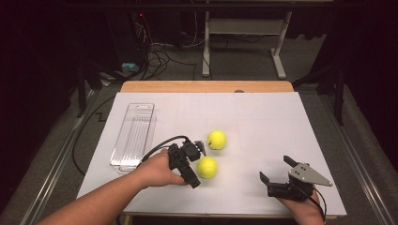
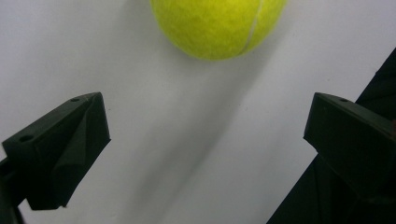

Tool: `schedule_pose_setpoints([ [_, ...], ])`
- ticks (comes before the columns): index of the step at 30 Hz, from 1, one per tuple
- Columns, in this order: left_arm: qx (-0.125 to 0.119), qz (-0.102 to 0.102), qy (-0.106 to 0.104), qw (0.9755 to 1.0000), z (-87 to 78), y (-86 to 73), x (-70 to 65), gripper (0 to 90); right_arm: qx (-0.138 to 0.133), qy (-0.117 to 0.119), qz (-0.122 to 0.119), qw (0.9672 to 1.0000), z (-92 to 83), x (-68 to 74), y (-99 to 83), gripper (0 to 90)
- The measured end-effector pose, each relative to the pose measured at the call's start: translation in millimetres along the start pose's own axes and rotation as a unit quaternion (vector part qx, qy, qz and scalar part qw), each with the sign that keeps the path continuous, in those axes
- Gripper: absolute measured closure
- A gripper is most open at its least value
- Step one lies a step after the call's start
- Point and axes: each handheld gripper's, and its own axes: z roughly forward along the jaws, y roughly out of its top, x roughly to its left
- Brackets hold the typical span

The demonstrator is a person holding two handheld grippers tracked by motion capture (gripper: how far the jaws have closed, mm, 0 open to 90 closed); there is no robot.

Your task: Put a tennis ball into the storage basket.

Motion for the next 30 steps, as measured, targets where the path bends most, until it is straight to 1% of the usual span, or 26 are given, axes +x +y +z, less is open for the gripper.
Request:
schedule_pose_setpoints([
  [2, 0.005, 0.004, -0.001, 1.0, 0.3, 4.9, -0.3, 1.1, -0.001, 0.001, -0.001, 1.0, 0.1, 0.1, 0.0, 0.0],
  [6, 0.002, 0.011, -0.002, 0.9999, 0.7, 14.6, -2.5, 1.1, -0.001, 0.0, -0.002, 1.0, -0.2, 0.1, 0.0, 0.0],
  [7, 0.005, 0.016, -0.003, 0.9999, 0.2, 17.4, -2.5, 1.1, -0.001, 0.0, -0.001, 1.0, -0.2, 0.1, -0.1, 0.0],
  [8, 0.001, 0.014, -0.003, 0.9999, 0.8, 20.0, -3.4, 1.1, 0.0, 0.0, -0.001, 1.0, -0.2, 0.1, -0.1, 0.0],
  [9, 0.003, 0.017, -0.002, 0.9998, 0.7, 22.7, -3.2, 1.1, 0.0, 0.0, 0.0, 1.0, -0.3, -0.1, -0.2, 0.0],
  [11, -0.002, 0.014, -0.004, 0.9999, 2.6, 27.8, -3.0, 1.1, -0.001, 0.001, 0.001, 1.0, -0.4, -0.5, -0.3, 0.0],
  [14, -0.006, 0.013, -0.009, 0.9998, 6.8, 34.7, -1.2, 1.5, -0.001, 0.001, 0.002, 1.0, -1.0, -0.7, -0.4, 0.0],
  [16, -0.002, 0.014, -0.01, 0.9999, 9.8, 39.1, -0.1, 2.7, -0.001, 0.0, 0.001, 1.0, -1.0, -1.0, -0.5, 0.0],
  [17, -0.006, 0.012, -0.01, 0.9999, 11.7, 40.8, 0.7, 3.3, -0.001, 0.001, 0.001, 1.0, -0.8, -1.1, -0.6, 0.0],
  [18, -0.004, 0.013, -0.011, 0.9999, 12.6, 42.5, 2.1, 4.4, -0.001, 0.001, 0.001, 1.0, -0.7, -1.1, -0.8, 0.0],
  [20, -0.01, 0.007, -0.013, 0.9998, 15.1, 44.9, 3.9, 6.5, 0.0, 0.0, 0.0, 1.0, -0.9, -1.0, -0.8, 0.0],
  [22, -0.008, 0.007, -0.013, 0.9999, 16.1, 46.3, 5.9, 9.6, -0.001, 0.001, 0.001, 1.0, -1.0, -1.2, -0.9, 0.0],
  [25, -0.008, 0.009, -0.019, 0.9997, 17.9, 47.8, 7.4, 15.2, -0.001, 0.001, 0.003, 1.0, -0.9, -1.6, -1.3, 0.0],
  [27, -0.006, 0.01, -0.022, 0.9997, 19.4, 48.7, 7.3, 16.9, -0.001, 0.0, 0.003, 1.0, -0.8, -1.7, -1.4, 0.0],
  [30, -0.004, 0.014, -0.03, 0.9994, 21.7, 49.5, 7.1, 21.9, -0.001, 0.0, 0.005, 1.0, -1.1, -1.6, -1.3, 0.0],
])
